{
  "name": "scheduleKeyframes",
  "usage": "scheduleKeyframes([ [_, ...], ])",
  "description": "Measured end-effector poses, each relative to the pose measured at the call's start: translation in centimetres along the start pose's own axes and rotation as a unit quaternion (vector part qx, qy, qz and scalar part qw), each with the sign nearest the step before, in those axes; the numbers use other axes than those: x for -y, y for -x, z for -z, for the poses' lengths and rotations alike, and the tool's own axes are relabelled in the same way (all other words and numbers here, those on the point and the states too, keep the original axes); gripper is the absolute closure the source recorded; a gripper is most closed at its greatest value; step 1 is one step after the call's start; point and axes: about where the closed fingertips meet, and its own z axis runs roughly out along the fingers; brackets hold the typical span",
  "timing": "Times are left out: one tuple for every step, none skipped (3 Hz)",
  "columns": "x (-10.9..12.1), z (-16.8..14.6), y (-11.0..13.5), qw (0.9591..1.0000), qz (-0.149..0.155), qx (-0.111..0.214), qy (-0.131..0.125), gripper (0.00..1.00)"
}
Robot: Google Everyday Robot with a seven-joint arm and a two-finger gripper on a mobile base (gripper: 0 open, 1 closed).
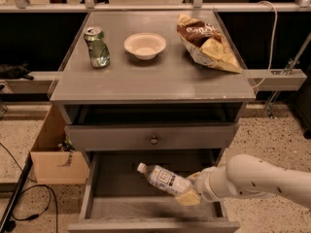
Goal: Pick blue plastic bottle from middle drawer and place on counter
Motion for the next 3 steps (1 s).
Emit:
scheduleKeyframes([
  [-3.7, 3.2, 6.0, 0.9892, 0.031, 0.121, 0.077, 1.00],
  [-6.6, 8.7, 7.4, 0.9750, 0.085, 0.184, 0.090, 1.00],
  [-7.3, 16.3, 4.9, 0.9643, 0.129, 0.228, 0.037, 1.00],
])
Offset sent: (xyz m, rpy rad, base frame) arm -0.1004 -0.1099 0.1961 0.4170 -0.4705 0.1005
